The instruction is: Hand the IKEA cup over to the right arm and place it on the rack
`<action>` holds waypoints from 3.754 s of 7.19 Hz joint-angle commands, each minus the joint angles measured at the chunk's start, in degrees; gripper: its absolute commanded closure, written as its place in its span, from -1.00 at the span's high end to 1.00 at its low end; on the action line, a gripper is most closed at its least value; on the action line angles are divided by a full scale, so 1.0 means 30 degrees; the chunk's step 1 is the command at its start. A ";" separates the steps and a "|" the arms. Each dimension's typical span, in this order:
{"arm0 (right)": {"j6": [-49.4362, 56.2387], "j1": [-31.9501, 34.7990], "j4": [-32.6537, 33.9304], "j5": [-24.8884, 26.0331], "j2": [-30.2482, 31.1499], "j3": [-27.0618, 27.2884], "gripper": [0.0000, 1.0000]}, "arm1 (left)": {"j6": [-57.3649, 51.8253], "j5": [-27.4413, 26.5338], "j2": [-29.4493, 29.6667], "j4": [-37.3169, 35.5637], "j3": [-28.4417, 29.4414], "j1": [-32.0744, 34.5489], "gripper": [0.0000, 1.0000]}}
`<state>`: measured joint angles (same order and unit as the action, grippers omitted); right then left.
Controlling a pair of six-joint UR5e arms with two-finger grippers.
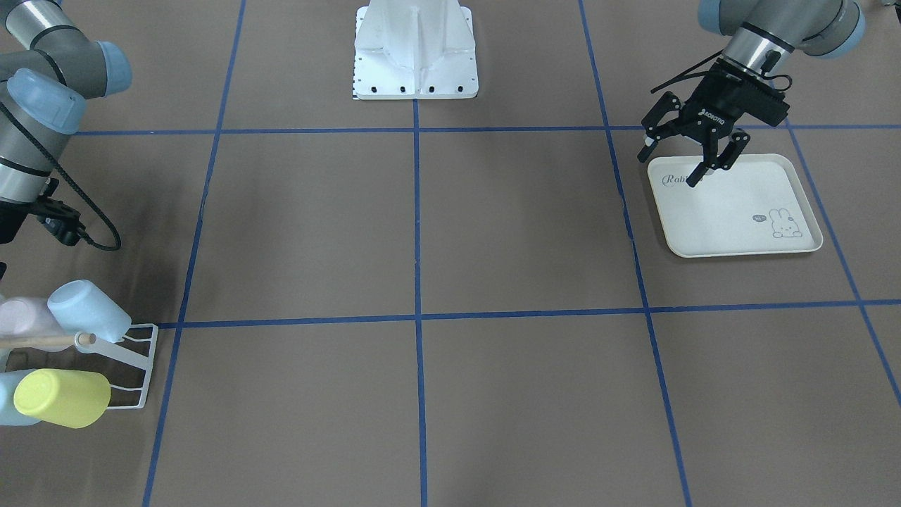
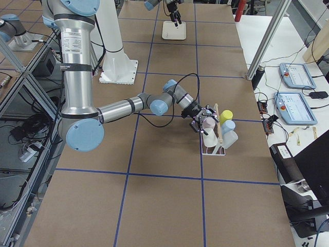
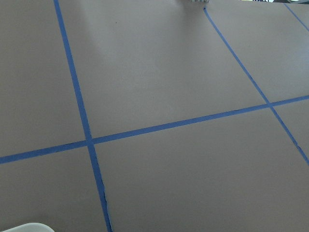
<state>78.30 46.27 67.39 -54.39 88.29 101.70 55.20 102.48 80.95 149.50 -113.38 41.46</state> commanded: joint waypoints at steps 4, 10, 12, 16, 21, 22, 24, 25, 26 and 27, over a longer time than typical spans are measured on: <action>-1.0023 0.3588 0.1722 -0.4539 -0.1159 -0.0005 0.99 | -0.0058 0.0000 0.0000 -0.0029 0.0000 -0.0020 1.00; -1.9069 0.8978 0.4401 -1.4248 -0.0985 0.0377 0.99 | -0.0351 -0.0058 -0.0437 -0.0379 0.0556 0.0184 1.00; -1.9275 1.1252 0.7371 -1.5872 -0.1450 0.0406 0.99 | -0.0381 0.0290 -0.0266 -0.3148 0.0122 0.0854 1.00; -1.9215 1.4775 1.0173 -1.9179 0.0881 -0.0060 0.99 | -0.5274 0.4716 -0.0380 -0.6935 -0.0704 0.6682 1.00; -2.0144 1.7215 0.9382 -2.6180 0.3267 -0.1736 0.99 | -2.1149 0.5947 -0.0468 -1.4669 0.0171 1.4612 1.00; -2.3982 1.6025 0.9527 -2.6052 0.3091 -0.0659 0.99 | -2.2312 0.6644 -0.0846 -1.4678 0.1017 1.5701 1.00; -2.7706 1.3940 0.9558 -2.5465 0.3060 0.1306 0.99 | -2.2353 0.7500 -0.2280 -1.4297 0.1318 1.6064 1.00; -2.7509 1.3933 0.9500 -2.5639 0.3263 0.1517 0.99 | -2.2266 0.7790 -0.2488 -1.4268 0.1145 1.6064 1.00; -2.7507 1.3933 0.9470 -2.5669 0.3265 0.1519 0.99 | -2.2266 0.8692 -0.2490 -1.4268 0.1433 1.6035 1.00; -2.7478 1.3933 0.9441 -2.5670 0.3236 0.1519 0.99 | -2.2179 1.0035 -0.2810 -1.4268 0.1436 1.6064 1.00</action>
<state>-3.99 88.23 95.83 -131.33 97.99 106.01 -11.53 128.51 73.42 106.67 -109.34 89.57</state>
